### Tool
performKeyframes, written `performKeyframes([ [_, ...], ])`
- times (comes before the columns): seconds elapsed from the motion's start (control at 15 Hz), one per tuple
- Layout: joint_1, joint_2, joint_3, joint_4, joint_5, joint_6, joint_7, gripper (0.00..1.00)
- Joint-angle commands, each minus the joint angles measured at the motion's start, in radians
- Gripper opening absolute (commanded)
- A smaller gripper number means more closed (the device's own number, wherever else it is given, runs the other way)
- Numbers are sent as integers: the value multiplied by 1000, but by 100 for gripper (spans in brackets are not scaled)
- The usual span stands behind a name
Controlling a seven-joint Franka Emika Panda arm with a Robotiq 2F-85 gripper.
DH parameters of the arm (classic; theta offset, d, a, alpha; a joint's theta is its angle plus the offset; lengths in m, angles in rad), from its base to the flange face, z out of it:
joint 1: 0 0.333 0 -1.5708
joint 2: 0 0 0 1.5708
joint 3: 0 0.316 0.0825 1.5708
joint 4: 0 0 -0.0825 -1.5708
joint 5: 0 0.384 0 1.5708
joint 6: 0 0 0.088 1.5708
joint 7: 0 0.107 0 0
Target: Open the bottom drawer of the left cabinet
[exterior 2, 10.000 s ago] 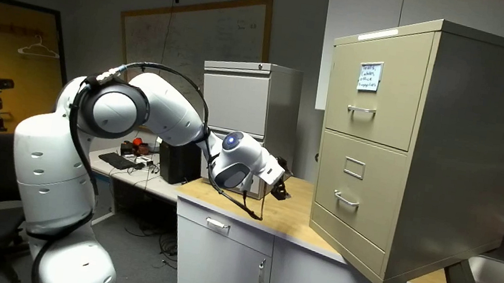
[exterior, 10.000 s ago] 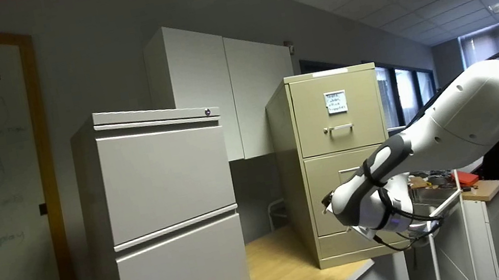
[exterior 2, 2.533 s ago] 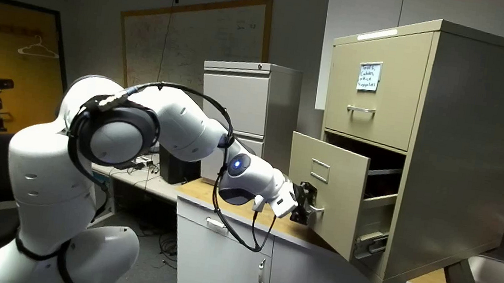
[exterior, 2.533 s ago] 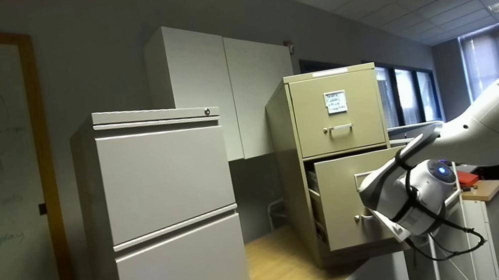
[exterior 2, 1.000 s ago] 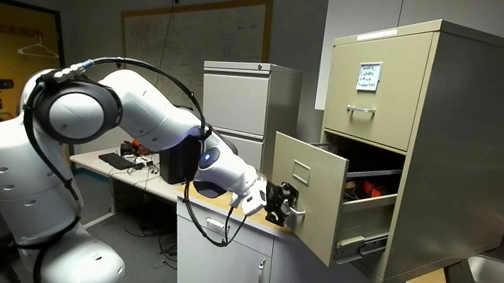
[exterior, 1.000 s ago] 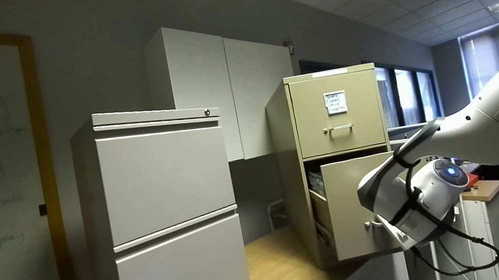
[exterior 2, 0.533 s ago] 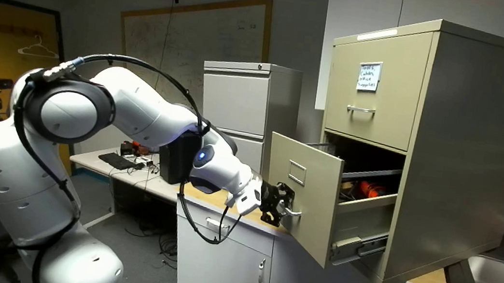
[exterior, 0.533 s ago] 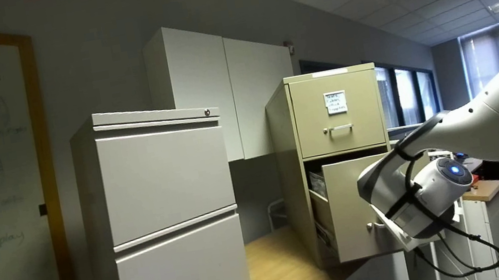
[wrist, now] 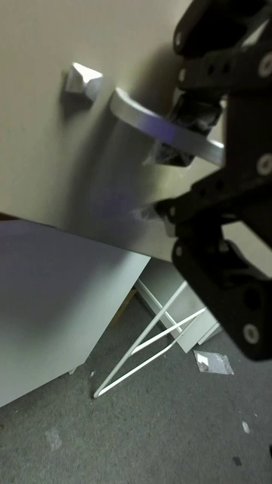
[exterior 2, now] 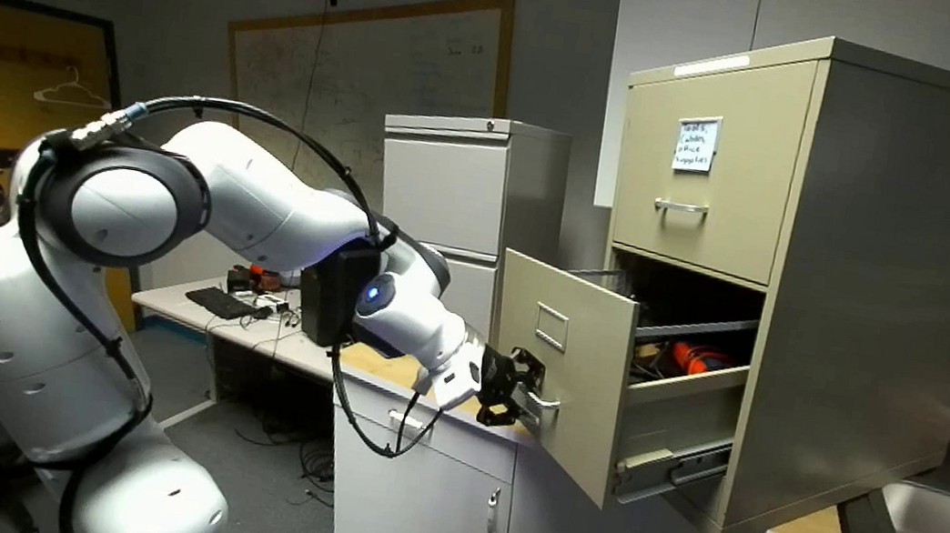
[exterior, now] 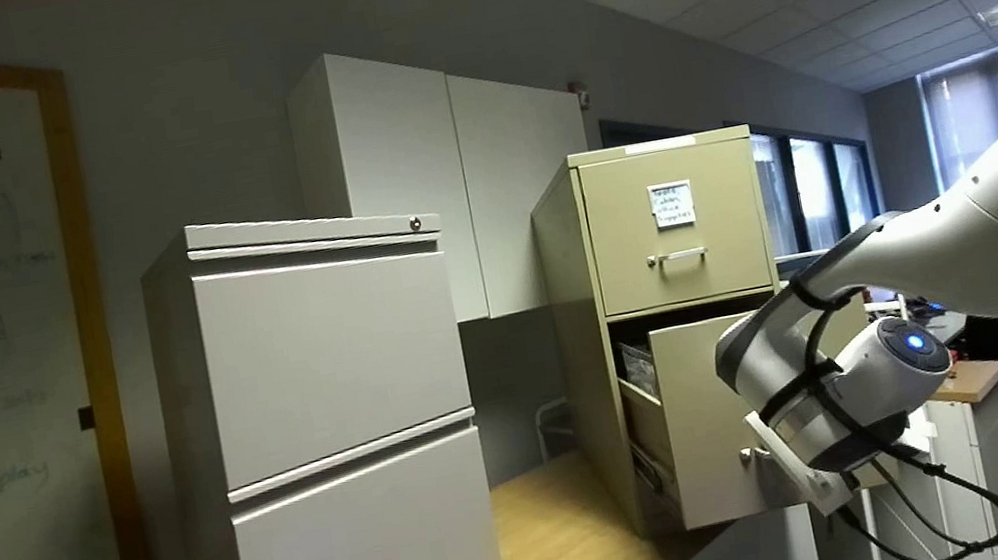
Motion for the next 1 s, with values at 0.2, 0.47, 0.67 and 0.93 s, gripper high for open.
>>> performKeyframes([
  [0.2, -410, 64, 387, -31, 197, -18, -151, 84],
  [0.47, -715, -8, 679, -73, 273, -19, -183, 100],
  [0.67, -943, -96, 922, -100, 374, -31, -185, 100],
  [0.93, -1178, -220, 1174, -95, 566, -28, -184, 100],
])
